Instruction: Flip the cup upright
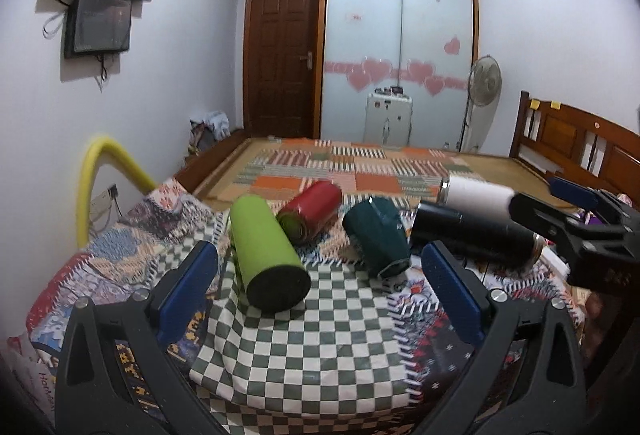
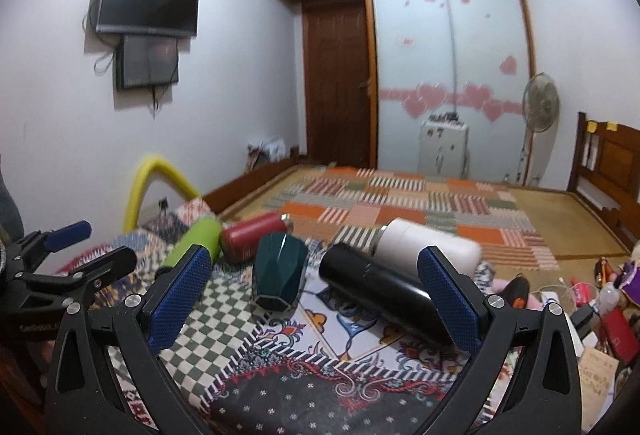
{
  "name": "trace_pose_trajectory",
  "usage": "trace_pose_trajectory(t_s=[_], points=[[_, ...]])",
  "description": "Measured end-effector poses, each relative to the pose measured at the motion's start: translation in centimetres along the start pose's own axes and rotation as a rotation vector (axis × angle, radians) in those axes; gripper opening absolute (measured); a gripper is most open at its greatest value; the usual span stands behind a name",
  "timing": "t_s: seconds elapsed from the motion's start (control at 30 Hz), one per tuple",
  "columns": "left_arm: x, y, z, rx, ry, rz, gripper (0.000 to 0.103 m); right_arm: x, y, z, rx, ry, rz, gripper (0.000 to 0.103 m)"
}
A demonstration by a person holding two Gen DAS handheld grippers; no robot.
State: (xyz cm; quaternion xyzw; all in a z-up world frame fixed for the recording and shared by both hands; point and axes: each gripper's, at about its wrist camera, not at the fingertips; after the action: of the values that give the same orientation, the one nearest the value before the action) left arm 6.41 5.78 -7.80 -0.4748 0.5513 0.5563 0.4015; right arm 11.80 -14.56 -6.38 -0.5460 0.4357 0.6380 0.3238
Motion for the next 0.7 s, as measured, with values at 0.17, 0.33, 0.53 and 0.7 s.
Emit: trace_pose_trajectory(t_s=[0.17, 0.33, 0.53, 0.7], points=[[1.4, -1.5, 1.7, 0.014, 0.045, 0.041, 0.103, 0.5, -3.9, 0.8, -0.056, 0.006, 0.112, 0.103], [2.4, -2.3, 2.8, -0.006, 0.065, 0.044, 0.103, 1.3, -7.9, 1.5, -0.11, 0.026, 0.227, 0.094], [3.0, -2.7, 3.6, 0.008, 0.093, 0.04, 0.099, 2.5, -11.8, 2.2, -0.149, 0.048, 0.377, 0.086], [3.0, -2.5, 4.0, 0.016, 0.099, 0.015, 0.098, 3.0, -14.0, 2.4, -0.164, 0.048, 0.47, 0.083]])
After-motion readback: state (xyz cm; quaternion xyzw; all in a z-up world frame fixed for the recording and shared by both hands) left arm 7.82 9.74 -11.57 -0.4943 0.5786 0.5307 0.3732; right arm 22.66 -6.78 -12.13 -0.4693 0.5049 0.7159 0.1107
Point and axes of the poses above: each gripper's, at about its wrist camera, not at the fingertips, and y roughly against the way its jaws point, z to its left, x to its underside, and after that the axes turned 11 degrees about -z, right-handed
